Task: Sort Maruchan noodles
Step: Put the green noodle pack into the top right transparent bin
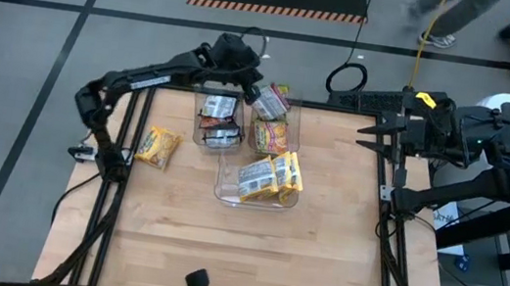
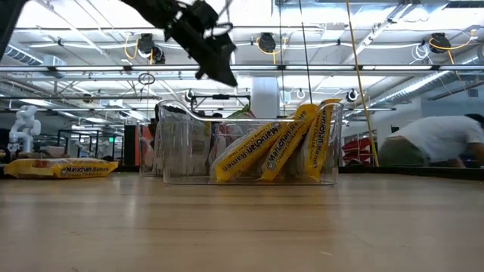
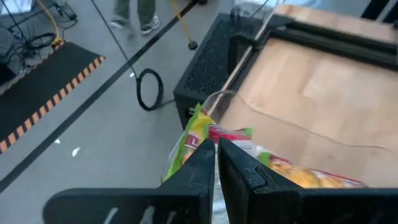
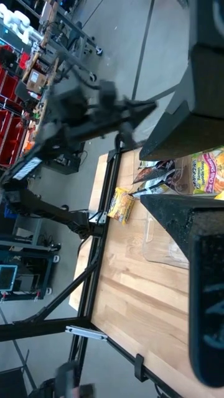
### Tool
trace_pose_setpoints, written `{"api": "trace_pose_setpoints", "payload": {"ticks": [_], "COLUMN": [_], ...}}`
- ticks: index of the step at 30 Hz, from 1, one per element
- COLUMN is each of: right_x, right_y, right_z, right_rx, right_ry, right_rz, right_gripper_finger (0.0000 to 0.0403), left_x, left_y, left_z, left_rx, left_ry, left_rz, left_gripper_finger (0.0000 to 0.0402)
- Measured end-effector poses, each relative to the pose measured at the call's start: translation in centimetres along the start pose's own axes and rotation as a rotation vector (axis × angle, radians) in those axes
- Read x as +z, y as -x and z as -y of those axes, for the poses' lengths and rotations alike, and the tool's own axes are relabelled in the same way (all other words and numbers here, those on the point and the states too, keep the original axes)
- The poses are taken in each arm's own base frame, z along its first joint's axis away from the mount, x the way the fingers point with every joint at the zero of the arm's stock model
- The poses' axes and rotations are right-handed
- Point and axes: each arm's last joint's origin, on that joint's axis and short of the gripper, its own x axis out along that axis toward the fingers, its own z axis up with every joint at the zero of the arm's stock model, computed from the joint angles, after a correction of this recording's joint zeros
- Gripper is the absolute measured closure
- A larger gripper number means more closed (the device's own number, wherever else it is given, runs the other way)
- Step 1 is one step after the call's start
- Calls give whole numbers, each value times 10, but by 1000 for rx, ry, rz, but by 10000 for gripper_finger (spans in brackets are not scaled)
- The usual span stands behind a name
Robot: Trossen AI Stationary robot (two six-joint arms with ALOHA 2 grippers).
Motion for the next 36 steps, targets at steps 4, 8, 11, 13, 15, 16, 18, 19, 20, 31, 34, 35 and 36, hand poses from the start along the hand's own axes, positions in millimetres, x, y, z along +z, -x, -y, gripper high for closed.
{"api": "trace_pose_setpoints", "payload": {"ticks": [4, 8, 11, 13, 15, 16, 18, 19, 20, 31, 34, 35, 36], "right_x": [0, 1, 1, 2, 4, 6, 9, 10, 12, 32, 41, 45, 49], "right_y": [-4, -14, -24, -34, -44, -50, -63, -70, -78, -187, -222, -233, -243], "right_z": [-1, -2, -4, -6, -7, -8, -10, -11, -12, -31, -35, -36, -37], "right_rx": [2, 6, 12, 17, 18, 17, 16, 17, 15, 77, 77, 76, 75], "right_ry": [-8, -3, 25, 42, 43, 42, 63, 78, 85, 60, 70, 79, 88], "right_rz": [-8, -33, -60, -79, -82, -76, -68, -63, -55, 114, 120, 121, 126], "right_gripper_finger": [310, 310, 310, 310, 310, 310, 310, 310, 310, 310, 310, 310, 310], "left_x": [10, 11, 8, 4, -1, -3, -8, -10, -11, -45, -56, -60, -64], "left_y": [46, 97, 128, 147, 164, 172, 188, 196, 203, 297, 317, 323, 328], "left_z": [7, 18, 26, 33, 39, 42, 49, 52, 55, 64, 62, 61, 60], "left_rx": [-22, -46, -68, -87, -106, -117, -137, -139, -138, -141, -156, -159, -161], "left_ry": [-7, -8, 9, 9, 18, 20, 18, 16, 14, 15, 34, 39, 40], "left_rz": [-8, -48, -79, -107, -141, -157, -178, -181, -178, -149, -150, -148, -152], "left_gripper_finger": [376, 376, 376, 376, 376, 376, 376, 376, 376, 376, 376, 376, 376]}}
